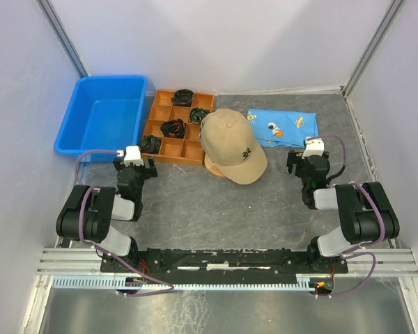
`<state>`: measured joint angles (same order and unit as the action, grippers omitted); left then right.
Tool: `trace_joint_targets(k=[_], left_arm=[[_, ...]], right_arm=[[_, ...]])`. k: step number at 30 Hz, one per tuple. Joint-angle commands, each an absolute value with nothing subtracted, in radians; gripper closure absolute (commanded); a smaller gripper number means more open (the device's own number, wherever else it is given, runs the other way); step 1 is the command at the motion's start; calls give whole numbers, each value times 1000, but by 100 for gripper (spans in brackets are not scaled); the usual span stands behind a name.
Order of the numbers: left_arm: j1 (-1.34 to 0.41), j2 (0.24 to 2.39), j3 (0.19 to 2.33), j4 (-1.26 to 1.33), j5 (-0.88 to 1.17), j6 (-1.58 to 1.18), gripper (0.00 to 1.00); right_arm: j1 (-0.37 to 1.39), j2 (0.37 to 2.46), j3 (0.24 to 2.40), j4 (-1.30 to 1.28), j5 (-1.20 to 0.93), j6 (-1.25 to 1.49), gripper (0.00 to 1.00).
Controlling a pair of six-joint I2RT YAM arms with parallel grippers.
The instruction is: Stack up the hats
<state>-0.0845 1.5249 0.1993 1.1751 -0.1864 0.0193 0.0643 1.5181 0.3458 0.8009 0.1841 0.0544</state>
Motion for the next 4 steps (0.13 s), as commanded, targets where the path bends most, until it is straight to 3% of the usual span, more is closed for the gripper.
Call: trace_joint_targets(k=[1, 4], left_arm=[[-78, 1519, 221, 1209, -213, 8, 1], [-79, 1520, 221, 1209, -212, 8, 1]], right_arm=[[56, 1519, 373, 859, 165, 46, 1], [52, 1516, 369, 867, 160, 44, 1]])
